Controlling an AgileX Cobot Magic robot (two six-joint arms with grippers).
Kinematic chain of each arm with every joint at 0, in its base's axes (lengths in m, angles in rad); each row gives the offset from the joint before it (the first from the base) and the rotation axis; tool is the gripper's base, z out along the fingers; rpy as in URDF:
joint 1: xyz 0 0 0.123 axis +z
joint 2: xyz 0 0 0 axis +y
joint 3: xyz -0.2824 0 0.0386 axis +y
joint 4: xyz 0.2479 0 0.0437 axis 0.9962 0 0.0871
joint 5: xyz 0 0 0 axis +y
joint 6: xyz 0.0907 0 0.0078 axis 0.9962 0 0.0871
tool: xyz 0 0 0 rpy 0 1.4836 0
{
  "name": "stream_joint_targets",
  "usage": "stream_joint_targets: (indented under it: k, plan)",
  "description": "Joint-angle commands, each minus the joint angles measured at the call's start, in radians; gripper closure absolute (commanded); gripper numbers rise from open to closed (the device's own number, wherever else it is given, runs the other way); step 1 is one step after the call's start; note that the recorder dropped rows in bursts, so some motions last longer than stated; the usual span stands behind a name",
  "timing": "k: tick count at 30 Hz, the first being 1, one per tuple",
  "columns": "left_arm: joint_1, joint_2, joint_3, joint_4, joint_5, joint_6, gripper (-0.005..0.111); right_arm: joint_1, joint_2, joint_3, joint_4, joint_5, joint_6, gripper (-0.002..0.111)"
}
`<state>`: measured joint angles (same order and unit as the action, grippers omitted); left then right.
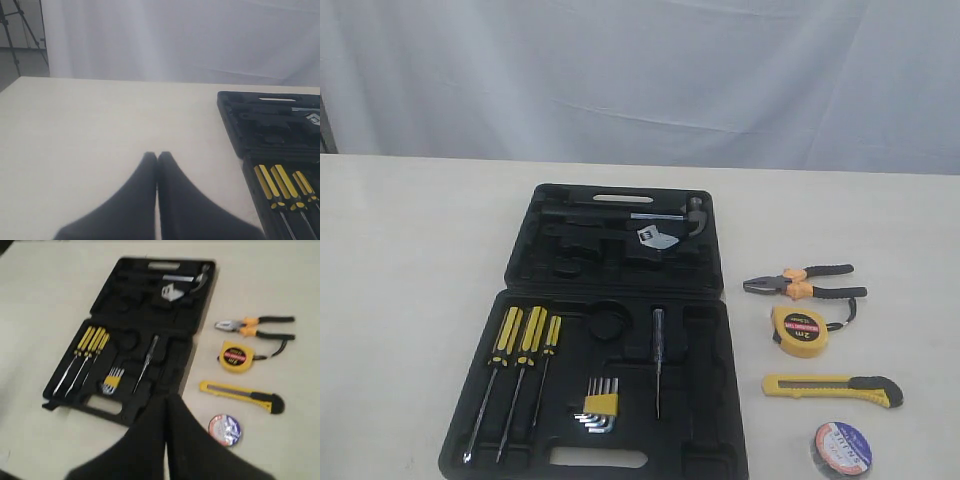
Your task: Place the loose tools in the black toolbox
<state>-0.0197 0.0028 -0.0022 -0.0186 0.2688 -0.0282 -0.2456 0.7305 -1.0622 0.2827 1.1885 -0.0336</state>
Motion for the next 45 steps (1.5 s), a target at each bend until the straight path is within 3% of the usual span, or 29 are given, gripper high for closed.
stream_joint_targets:
  k: [1,7,13,20,32,45]
  plan:
    - [-0.002,-0.003,0.002,-0.002,0.001,-0.001,0.107,0.063,0.196,-0.034,-0.030,0.033,-0.022,0.109]
    - [-0.002,-0.003,0.002,-0.002,0.001,-0.001,0.107,0.187,0.346,0.016,-0.194,0.033,0.115,0.109]
    - [-0.002,-0.003,0.002,-0.002,0.001,-0.001,0.107,0.269,0.371,0.212,-0.360,0.023,0.200,0.109]
    - [-0.002,-0.003,0.002,-0.002,0.001,-0.001,0.107,0.272,0.395,0.428,-0.379,-0.217,0.257,0.109]
    - [-0.002,-0.003,0.002,-0.002,0.001,-0.003,0.107,0.272,0.567,0.383,-0.371,-0.295,0.284,0.109]
    - [-0.002,-0.003,0.002,-0.002,0.001,-0.003,0.107,0.272,0.592,0.382,-0.371,-0.354,0.303,0.108]
